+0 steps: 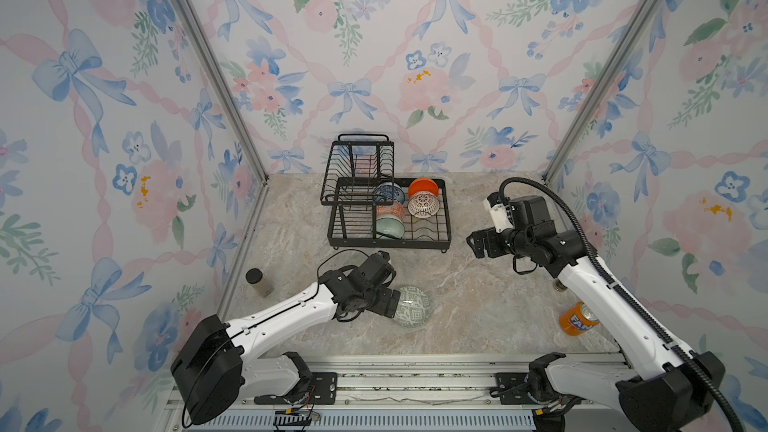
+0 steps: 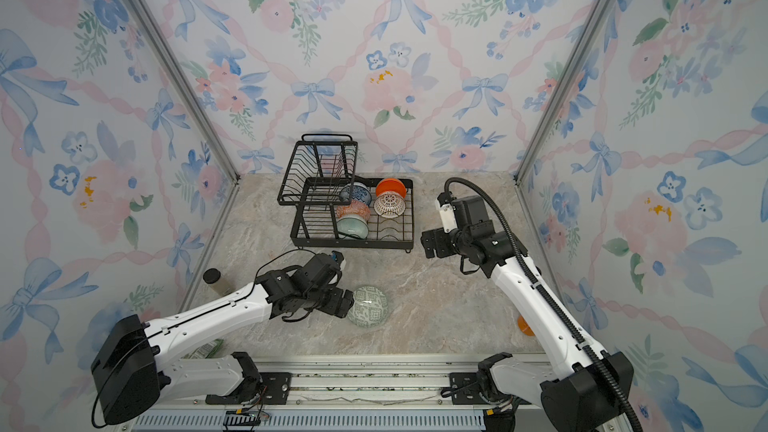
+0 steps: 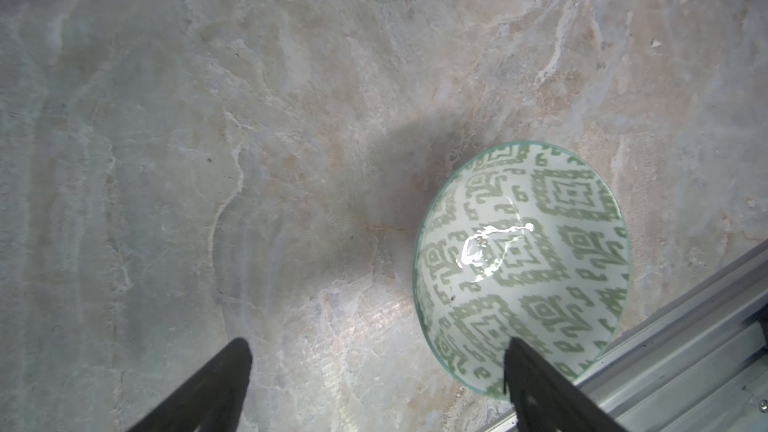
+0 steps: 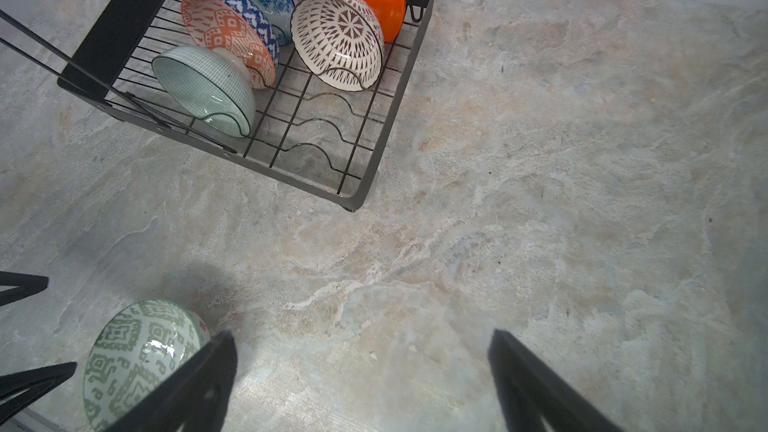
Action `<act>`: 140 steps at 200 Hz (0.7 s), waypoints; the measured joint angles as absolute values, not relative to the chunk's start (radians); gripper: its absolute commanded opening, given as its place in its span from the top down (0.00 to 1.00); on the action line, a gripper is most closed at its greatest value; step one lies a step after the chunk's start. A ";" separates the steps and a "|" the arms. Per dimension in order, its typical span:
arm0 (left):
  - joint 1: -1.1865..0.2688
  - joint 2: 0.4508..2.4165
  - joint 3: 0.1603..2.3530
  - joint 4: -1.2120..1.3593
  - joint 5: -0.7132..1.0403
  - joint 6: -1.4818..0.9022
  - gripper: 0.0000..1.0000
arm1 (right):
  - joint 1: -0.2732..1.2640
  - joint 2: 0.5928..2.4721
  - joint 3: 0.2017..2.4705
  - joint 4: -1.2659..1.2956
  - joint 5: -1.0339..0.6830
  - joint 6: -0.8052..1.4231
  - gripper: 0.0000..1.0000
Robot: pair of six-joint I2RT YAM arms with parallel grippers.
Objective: Load the bowls into the dish rack
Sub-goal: 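Withdraw the right gripper while the left gripper moves over the patterned bowl, then lower the left gripper onto the rim of the green-and-white patterned bowl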
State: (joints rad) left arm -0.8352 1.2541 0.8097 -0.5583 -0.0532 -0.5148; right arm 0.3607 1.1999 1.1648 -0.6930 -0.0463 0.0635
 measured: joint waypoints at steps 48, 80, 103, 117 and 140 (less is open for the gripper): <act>-0.839 1.326 0.822 -0.512 -0.023 -0.521 0.19 | 0.361 1.200 1.165 -0.693 -0.053 0.063 0.03; -0.840 1.352 0.822 -0.488 -0.010 -0.522 0.26 | 0.361 1.200 1.165 -0.693 -0.054 0.063 0.03; -0.844 1.362 0.820 -0.469 0.001 -0.525 0.33 | 0.361 1.200 1.165 -0.693 -0.054 0.062 0.03; -0.844 1.370 0.815 -0.453 0.009 -0.527 0.37 | 0.361 1.200 1.165 -0.693 -0.057 0.061 0.03; -0.844 1.384 0.806 -0.432 0.020 -0.529 0.43 | 0.361 1.200 1.164 -0.693 -0.058 0.060 0.03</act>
